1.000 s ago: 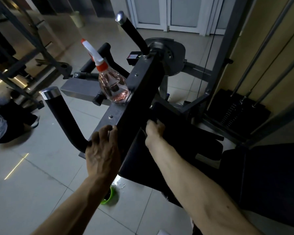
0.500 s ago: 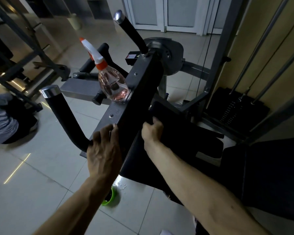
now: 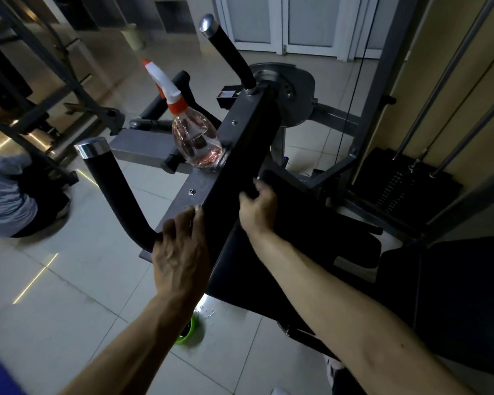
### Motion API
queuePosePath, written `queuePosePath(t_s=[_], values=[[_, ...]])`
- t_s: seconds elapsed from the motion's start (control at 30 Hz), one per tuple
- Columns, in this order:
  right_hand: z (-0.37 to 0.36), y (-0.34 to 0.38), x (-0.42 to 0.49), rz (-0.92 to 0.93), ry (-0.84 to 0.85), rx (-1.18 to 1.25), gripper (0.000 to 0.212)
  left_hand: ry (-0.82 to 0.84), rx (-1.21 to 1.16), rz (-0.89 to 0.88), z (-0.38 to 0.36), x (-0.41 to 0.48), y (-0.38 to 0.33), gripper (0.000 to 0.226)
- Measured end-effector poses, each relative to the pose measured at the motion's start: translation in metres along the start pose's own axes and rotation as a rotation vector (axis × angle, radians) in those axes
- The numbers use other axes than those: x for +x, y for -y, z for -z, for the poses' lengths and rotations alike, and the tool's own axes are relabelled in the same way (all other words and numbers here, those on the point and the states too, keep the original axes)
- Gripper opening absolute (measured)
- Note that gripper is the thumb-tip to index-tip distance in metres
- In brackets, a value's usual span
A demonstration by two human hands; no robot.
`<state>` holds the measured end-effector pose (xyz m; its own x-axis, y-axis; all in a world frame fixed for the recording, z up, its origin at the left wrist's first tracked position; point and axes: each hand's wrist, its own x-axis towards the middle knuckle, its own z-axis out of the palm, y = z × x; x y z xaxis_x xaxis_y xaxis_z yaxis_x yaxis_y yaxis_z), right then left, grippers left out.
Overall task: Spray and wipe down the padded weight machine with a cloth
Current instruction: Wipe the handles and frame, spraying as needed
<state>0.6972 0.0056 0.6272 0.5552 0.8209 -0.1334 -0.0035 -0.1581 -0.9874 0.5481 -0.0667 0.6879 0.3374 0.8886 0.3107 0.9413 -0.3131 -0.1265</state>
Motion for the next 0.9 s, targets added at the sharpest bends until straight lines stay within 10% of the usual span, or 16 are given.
queuePosePath(t_s=[0.3, 0.57, 0.77, 0.9], values=[[0.015, -0.018, -0.082, 0.315, 0.284, -0.265, 0.046, 0.051, 0.009, 0.0, -0.005, -0.006, 0.0, 0.092], [0.009, 0.023, -0.001, 0.095, 0.059, -0.231, 0.05, 0.025, -0.008, -0.004, -0.005, -0.006, 0.0, 0.094], [0.009, -0.023, -0.107, 0.199, 0.327, -0.205, 0.014, 0.039, -0.018, -0.043, 0.003, -0.012, 0.002, 0.091], [0.017, -0.009, -0.093, 0.186, 0.332, -0.222, 0.036, -0.081, -0.091, -0.03, 0.025, -0.047, 0.018, 0.071]])
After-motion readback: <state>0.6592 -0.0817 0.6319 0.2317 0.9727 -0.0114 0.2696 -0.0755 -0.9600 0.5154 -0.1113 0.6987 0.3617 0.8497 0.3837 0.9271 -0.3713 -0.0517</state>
